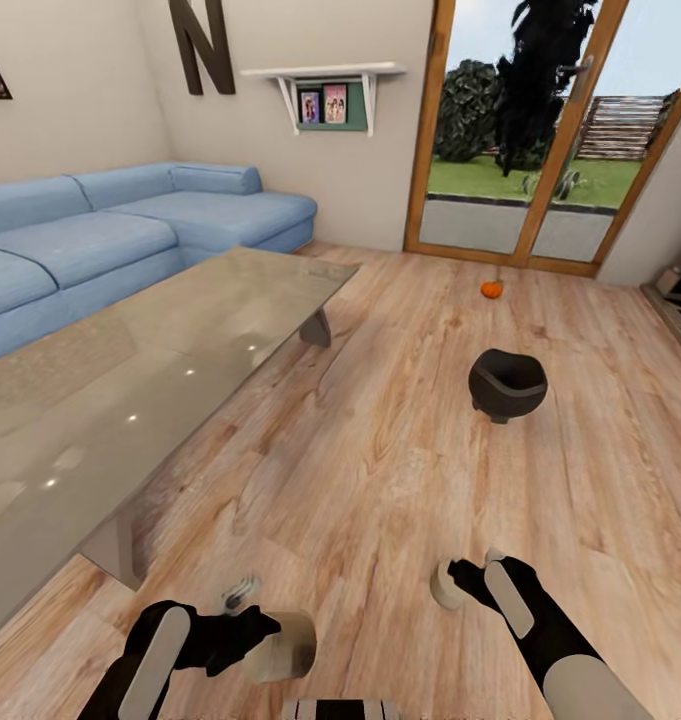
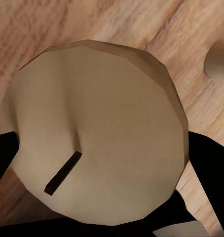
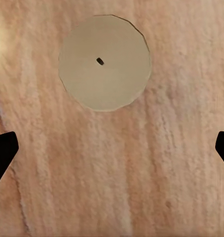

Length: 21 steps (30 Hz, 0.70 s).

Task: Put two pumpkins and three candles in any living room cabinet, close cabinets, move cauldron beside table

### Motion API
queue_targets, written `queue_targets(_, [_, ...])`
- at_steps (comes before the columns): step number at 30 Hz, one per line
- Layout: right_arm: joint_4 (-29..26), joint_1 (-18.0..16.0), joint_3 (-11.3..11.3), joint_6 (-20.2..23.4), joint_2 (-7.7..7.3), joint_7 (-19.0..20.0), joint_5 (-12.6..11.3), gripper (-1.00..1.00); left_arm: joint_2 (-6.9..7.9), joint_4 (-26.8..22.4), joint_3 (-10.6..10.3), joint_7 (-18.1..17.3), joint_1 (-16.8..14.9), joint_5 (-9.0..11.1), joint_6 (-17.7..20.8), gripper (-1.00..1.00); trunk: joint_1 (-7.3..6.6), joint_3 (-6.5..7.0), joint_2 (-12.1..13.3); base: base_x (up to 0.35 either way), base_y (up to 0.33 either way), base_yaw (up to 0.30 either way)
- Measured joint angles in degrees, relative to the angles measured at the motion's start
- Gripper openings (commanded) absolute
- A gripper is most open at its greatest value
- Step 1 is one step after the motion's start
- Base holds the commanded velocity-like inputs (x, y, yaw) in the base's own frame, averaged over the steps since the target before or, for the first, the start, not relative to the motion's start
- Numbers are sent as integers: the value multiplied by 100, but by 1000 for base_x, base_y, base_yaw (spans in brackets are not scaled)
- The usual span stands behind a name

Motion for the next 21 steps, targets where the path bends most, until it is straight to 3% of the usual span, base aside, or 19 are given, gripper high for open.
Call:
queue_targets(10, [26,0,3,0,19,1,1,100,8,0,-2,0,-4,45,7,-100,5,-45,-3,8,0,0])
queue_targets(16, [26,0,7,0,21,8,-4,100,15,1,-5,0,-5,63,8,-100,5,-45,-3,209,0,0])
queue_targets(21, [26,-7,317,-2,23,2,-1,100,9,-1,-21,0,-5,62,11,-100,5,-45,-3,130,0,0])
